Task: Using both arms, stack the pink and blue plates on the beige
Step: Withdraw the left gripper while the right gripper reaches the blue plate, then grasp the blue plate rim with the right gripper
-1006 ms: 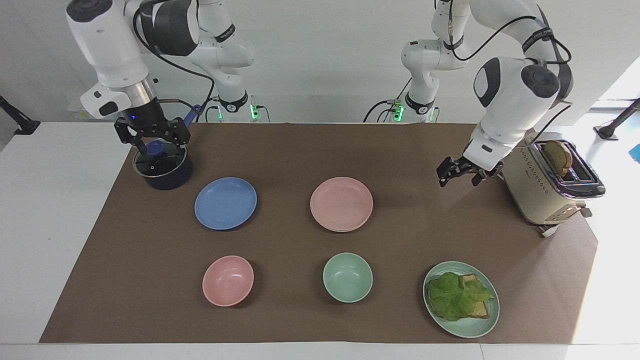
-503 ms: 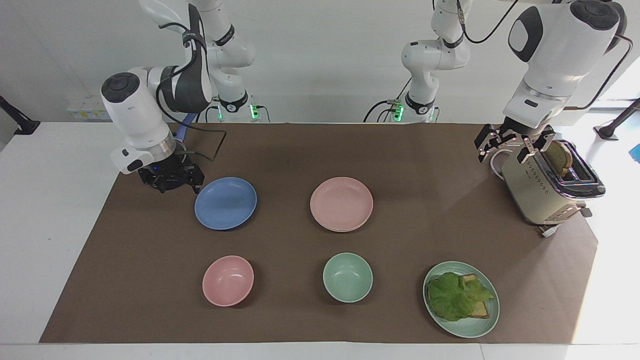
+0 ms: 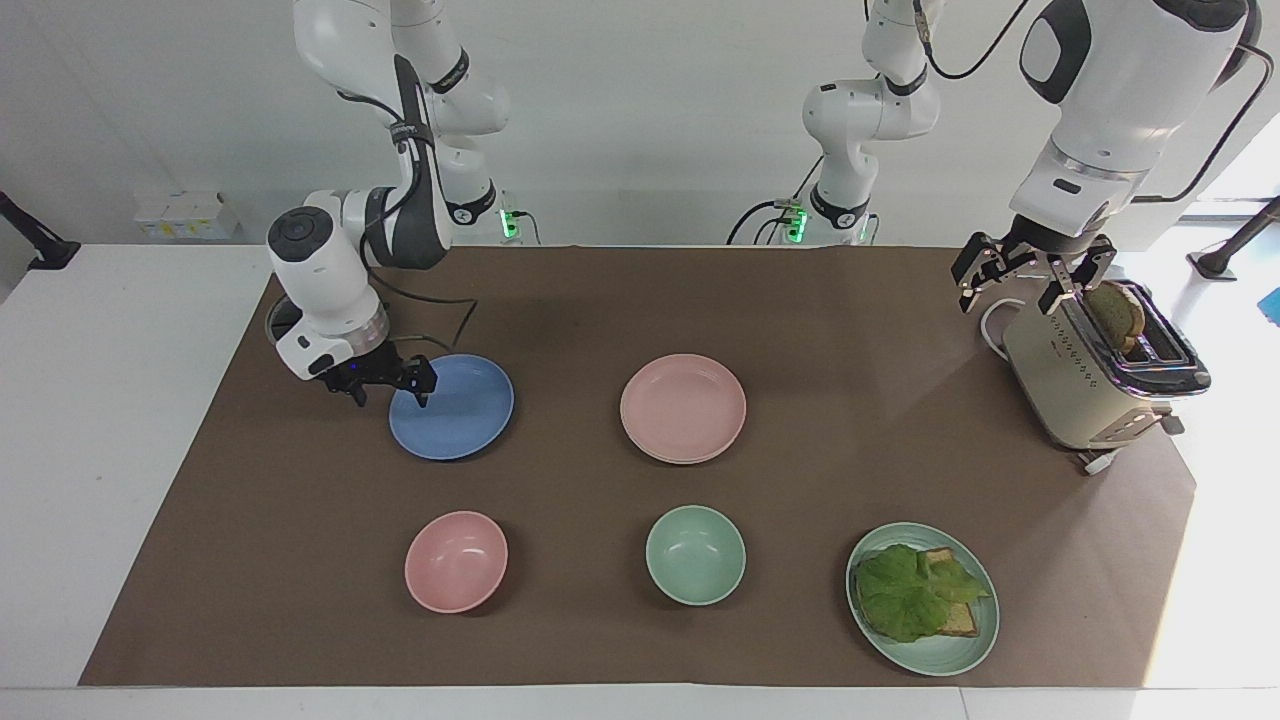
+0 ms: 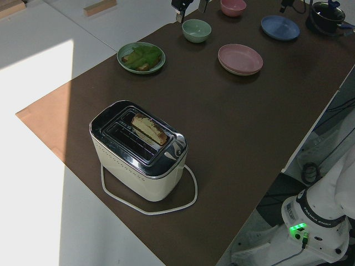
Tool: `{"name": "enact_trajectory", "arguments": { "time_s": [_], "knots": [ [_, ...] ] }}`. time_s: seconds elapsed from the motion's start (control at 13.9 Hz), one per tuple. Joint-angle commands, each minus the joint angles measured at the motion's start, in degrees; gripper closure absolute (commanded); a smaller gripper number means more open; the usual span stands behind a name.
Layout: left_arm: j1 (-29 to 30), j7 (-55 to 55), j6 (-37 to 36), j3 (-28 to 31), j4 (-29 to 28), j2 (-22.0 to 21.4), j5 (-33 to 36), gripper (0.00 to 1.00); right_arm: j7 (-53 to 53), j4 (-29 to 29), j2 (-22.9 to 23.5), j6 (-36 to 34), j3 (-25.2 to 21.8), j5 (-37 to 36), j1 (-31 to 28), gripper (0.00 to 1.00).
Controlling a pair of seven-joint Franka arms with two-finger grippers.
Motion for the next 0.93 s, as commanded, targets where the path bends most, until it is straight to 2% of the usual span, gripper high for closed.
{"name": "enact_trajectory", "arguments": {
  "time_s": [0.0, 0.29, 0.5, 0.57, 0.65, 0.79, 0.86],
  "knots": [
    [0.96, 0.6, -1.09, -0.33, -0.03, -0.83, -0.19, 0.0, 0.16, -2.95, -0.75, 3.15, 0.22, 1.17, -0.88, 0.02],
    [0.87, 0.6, -1.18, -0.33, -0.03, -0.83, -0.19, 0.0, -0.8, -3.3, 0.12, 3.59, 0.22, 1.52, -2.82, 0.15],
    [0.96, 0.51, -1.18, -0.33, -0.03, -0.83, -0.19, 0.0, -9.22, -5.06, 1.88, 6.66, 0.13, 11.6, -4.05, 0.27],
    [0.96, 0.51, -1.09, -0.33, -0.03, -0.83, -0.19, 0.0, -10.38, -4.98, 1.98, 6.49, 0.22, 13.19, -4.05, 0.36],
    [0.87, 0.51, -1.18, -0.33, -0.03, -0.83, -0.19, 0.0, -10.39, -4.98, 1.98, 6.49, 0.22, 13.38, -4.05, 0.51],
    [0.87, 0.51, -1.18, -0.33, -0.03, -0.83, -0.19, 0.0, -10.48, -4.8, 1.98, 6.23, 0.22, 15.13, -4.05, 0.95],
    [0.87, 0.51, -1.09, -0.33, -0.03, -0.83, -0.19, 0.0, -10.48, -4.8, 1.98, 6.14, 0.22, 16.88, -3.97, 1.0]
  ]
}}
